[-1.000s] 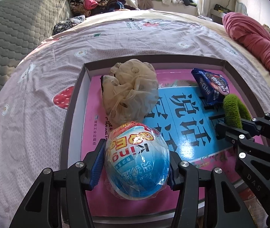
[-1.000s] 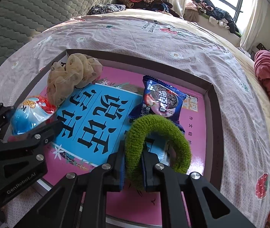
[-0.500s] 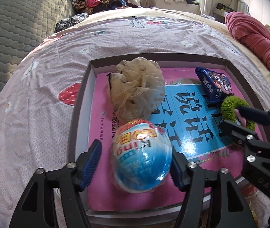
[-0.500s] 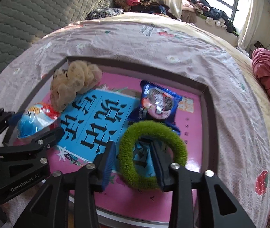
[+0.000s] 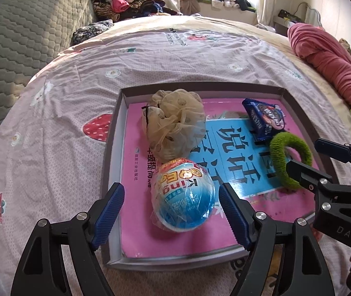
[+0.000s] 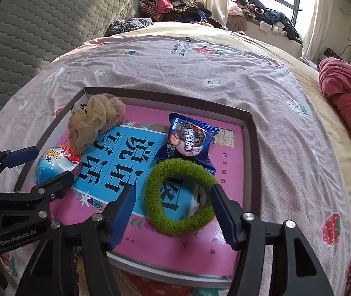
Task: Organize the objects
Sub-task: 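Withdraw both tools from the tray toward the round bun and yellow cake pack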
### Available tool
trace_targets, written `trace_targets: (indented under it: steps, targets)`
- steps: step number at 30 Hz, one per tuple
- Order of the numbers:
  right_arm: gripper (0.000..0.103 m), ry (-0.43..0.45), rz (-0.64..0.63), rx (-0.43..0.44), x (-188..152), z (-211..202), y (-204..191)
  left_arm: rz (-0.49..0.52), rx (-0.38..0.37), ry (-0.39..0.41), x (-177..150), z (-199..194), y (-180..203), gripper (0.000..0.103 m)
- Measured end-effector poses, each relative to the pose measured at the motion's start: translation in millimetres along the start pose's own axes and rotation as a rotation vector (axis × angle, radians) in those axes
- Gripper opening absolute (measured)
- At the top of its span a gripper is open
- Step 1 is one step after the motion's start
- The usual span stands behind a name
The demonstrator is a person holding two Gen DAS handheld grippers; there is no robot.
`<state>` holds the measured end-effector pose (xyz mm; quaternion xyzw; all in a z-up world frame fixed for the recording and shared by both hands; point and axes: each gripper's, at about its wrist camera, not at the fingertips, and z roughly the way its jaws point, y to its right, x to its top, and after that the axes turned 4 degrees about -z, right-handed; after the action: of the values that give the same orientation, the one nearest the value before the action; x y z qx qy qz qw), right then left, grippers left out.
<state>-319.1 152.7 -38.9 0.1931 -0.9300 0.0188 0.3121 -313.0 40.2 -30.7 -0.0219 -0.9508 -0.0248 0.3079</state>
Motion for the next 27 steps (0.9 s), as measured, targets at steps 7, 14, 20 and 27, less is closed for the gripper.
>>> trace_targets:
  steps: [7, 14, 20, 27]
  targets:
    - [0.074, 0.026, 0.001, -0.008, -2, -28, -2, 0.003, -0.008, 0.032, 0, -29, 2, 0.082]
    - [0.081, 0.061, 0.013, -0.011, -4, -61, -4, 0.0, -0.011, 0.068, -1, -63, 6, 0.084]
    - [0.087, 0.099, 0.023, -0.02, -4, -95, -5, -0.007, -0.009, 0.104, 0, -95, 7, 0.093]
    - [0.089, 0.142, 0.027, -0.032, -6, -133, -8, -0.006, -0.017, 0.144, -2, -134, 9, 0.093]
